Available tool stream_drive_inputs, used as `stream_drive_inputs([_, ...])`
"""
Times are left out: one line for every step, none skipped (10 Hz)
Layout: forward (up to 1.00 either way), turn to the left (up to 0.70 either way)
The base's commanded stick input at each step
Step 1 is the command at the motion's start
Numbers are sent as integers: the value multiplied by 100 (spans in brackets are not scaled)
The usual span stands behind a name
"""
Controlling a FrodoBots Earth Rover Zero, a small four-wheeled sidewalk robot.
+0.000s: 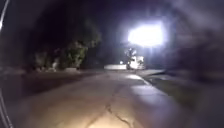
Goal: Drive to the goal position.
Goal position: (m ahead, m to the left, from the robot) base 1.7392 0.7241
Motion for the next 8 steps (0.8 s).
stream_drive_inputs([70, 0])
stream_drive_inputs([70, 0])
stream_drive_inputs([70, 0])
stream_drive_inputs([70, 0])
stream_drive_inputs([70, 0])
stream_drive_inputs([70, 0])
stream_drive_inputs([70, 0])
stream_drive_inputs([70, 0])
